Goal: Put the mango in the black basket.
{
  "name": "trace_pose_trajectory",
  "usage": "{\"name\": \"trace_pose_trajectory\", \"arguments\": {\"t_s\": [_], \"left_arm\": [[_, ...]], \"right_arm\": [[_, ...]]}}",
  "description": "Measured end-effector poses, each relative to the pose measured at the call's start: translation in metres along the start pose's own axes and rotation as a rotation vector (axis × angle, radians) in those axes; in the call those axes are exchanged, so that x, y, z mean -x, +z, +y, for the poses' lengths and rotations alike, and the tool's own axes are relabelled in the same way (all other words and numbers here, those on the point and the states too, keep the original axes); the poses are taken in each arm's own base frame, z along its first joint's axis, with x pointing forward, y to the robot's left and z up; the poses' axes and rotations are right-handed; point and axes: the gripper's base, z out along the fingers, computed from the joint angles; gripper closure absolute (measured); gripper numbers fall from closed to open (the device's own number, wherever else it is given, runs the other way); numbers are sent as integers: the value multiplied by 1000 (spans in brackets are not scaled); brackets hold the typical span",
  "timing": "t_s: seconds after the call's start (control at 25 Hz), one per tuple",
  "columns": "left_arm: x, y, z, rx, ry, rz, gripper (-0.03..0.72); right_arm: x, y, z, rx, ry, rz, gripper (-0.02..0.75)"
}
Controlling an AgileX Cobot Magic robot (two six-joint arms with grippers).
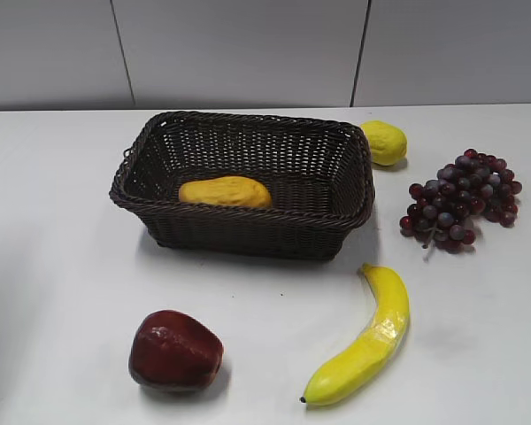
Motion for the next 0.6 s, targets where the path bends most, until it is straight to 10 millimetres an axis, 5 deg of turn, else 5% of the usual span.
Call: {"name": "trace_pose_trajectory", "arguments": {"t_s": [0.24, 0.6], "left_arm": [[-61, -23, -3, -5, -26, -53, 108], [-141, -29, -13, 4, -29, -191, 108]], "right_arm": [[0, 0, 0, 0, 0, 0, 330], [0, 0, 0, 0, 0, 0, 330]]}}
